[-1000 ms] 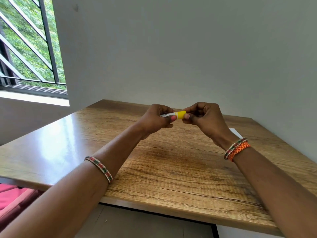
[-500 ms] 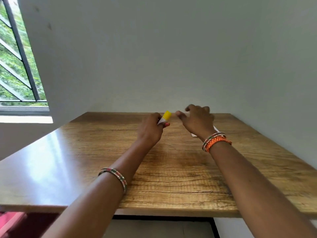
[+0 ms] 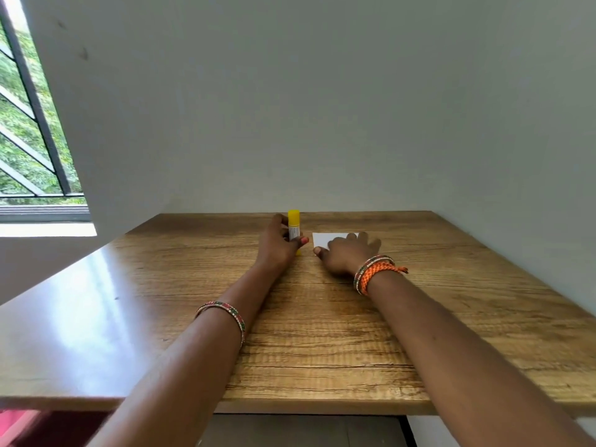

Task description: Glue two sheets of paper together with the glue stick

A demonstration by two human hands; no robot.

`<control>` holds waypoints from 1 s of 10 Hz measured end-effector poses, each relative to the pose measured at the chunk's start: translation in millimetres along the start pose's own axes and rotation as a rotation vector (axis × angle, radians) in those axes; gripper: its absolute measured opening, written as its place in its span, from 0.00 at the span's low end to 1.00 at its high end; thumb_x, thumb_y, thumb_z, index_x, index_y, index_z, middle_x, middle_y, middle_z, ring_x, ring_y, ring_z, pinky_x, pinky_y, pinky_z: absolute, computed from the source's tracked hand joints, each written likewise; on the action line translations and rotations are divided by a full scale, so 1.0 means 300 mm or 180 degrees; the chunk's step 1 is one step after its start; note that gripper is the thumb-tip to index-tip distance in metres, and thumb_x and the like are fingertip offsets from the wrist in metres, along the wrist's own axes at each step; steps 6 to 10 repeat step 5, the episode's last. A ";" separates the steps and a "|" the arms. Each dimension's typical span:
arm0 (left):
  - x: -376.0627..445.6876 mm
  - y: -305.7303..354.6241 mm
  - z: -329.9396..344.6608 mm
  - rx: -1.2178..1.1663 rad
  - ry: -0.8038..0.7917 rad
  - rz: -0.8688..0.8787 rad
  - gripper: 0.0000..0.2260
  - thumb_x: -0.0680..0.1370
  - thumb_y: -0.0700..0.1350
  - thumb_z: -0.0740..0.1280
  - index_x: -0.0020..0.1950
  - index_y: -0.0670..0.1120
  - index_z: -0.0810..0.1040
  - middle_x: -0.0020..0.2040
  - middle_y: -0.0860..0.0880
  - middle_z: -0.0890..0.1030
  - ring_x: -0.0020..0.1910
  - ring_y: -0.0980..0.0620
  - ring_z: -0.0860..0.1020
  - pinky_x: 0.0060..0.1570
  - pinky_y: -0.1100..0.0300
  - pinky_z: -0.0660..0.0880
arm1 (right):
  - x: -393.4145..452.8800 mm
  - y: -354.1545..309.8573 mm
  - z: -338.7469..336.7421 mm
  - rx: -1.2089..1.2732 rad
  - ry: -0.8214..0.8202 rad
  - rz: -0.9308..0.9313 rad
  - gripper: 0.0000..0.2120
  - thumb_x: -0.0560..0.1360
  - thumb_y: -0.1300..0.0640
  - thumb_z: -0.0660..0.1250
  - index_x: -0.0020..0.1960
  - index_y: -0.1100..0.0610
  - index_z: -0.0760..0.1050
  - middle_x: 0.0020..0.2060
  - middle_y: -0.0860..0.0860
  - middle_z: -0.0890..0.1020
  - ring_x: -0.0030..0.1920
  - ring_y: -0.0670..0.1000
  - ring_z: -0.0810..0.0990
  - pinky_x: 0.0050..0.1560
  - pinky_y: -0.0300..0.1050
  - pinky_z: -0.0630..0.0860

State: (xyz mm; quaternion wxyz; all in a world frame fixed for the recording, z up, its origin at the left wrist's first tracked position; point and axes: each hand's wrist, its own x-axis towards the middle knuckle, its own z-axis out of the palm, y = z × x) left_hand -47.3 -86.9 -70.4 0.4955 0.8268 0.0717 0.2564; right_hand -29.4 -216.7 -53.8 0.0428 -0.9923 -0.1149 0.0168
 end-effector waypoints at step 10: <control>-0.070 0.020 -0.011 0.0525 -0.0245 -0.0046 0.43 0.70 0.56 0.71 0.76 0.49 0.50 0.76 0.48 0.57 0.74 0.49 0.58 0.64 0.60 0.60 | 0.063 0.041 0.019 0.0690 0.0910 -0.0192 0.31 0.80 0.42 0.44 0.76 0.60 0.51 0.77 0.57 0.50 0.77 0.56 0.45 0.74 0.58 0.42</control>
